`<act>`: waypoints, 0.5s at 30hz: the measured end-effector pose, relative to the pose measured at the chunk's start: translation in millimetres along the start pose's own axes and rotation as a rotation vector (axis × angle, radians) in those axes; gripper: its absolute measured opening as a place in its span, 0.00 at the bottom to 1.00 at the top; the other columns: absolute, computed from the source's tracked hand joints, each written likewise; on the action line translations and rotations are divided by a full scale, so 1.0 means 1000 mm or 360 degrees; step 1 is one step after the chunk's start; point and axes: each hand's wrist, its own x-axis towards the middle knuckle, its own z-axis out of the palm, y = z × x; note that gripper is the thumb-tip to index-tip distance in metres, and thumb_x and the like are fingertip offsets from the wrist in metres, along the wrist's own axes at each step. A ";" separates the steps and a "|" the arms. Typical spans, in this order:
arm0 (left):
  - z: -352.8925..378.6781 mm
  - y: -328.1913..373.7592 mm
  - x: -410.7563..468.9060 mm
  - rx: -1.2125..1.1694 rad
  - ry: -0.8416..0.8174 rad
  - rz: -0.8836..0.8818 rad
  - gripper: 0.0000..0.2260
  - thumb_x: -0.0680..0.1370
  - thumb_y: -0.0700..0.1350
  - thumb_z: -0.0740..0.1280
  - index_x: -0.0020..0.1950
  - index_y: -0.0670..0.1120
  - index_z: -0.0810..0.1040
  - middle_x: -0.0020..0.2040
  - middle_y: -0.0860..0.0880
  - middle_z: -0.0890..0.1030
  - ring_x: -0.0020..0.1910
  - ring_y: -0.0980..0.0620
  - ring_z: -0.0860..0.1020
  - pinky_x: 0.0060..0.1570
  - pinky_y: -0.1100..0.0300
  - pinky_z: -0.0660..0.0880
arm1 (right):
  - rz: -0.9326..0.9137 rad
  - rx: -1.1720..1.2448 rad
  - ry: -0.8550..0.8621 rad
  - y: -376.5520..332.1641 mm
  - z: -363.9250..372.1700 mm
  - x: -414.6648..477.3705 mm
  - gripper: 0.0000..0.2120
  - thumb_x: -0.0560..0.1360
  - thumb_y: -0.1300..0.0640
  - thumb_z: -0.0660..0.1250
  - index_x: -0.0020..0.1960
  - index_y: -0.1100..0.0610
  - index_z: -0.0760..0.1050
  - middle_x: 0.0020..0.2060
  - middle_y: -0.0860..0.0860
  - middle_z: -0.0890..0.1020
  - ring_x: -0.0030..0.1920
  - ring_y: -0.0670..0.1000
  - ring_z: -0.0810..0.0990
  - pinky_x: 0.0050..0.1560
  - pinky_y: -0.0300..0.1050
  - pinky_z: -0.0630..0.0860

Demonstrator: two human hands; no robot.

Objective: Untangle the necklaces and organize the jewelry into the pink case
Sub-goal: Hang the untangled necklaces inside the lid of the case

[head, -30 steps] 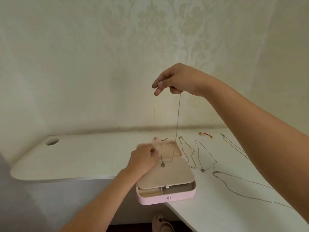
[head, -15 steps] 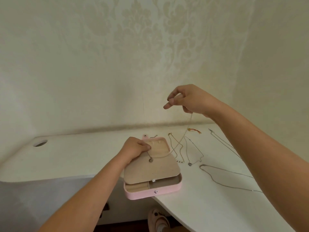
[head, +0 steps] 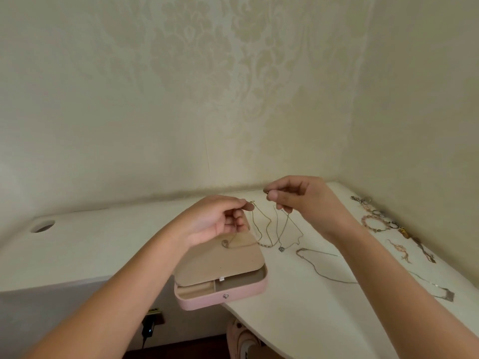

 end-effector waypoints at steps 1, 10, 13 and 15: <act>0.005 0.000 0.000 -0.0041 -0.0036 -0.0041 0.08 0.79 0.40 0.63 0.46 0.38 0.79 0.29 0.50 0.69 0.28 0.55 0.72 0.33 0.62 0.77 | -0.0017 -0.0007 -0.0006 0.002 0.000 -0.003 0.05 0.71 0.65 0.72 0.42 0.56 0.83 0.33 0.49 0.82 0.32 0.45 0.76 0.34 0.34 0.71; 0.029 -0.009 -0.005 -0.0166 -0.0180 -0.0162 0.05 0.66 0.40 0.70 0.31 0.44 0.84 0.27 0.53 0.62 0.22 0.61 0.62 0.28 0.67 0.70 | -0.0129 -0.0126 -0.0019 0.011 -0.002 -0.019 0.04 0.64 0.59 0.77 0.37 0.53 0.83 0.33 0.59 0.81 0.32 0.60 0.70 0.39 0.50 0.70; 0.030 -0.009 -0.007 -0.0170 -0.0236 -0.0193 0.05 0.67 0.40 0.69 0.35 0.41 0.85 0.26 0.54 0.66 0.21 0.61 0.60 0.27 0.69 0.68 | -0.0108 -0.0167 -0.0068 0.009 -0.003 -0.021 0.10 0.64 0.64 0.78 0.33 0.52 0.80 0.28 0.51 0.75 0.30 0.48 0.64 0.33 0.41 0.64; 0.030 -0.009 -0.008 -0.0126 -0.0246 -0.0190 0.05 0.66 0.39 0.69 0.35 0.40 0.85 0.28 0.55 0.66 0.21 0.60 0.59 0.26 0.70 0.66 | -0.0110 -0.0216 -0.0093 0.009 -0.003 -0.021 0.11 0.64 0.64 0.78 0.32 0.51 0.79 0.30 0.52 0.75 0.31 0.48 0.65 0.32 0.38 0.64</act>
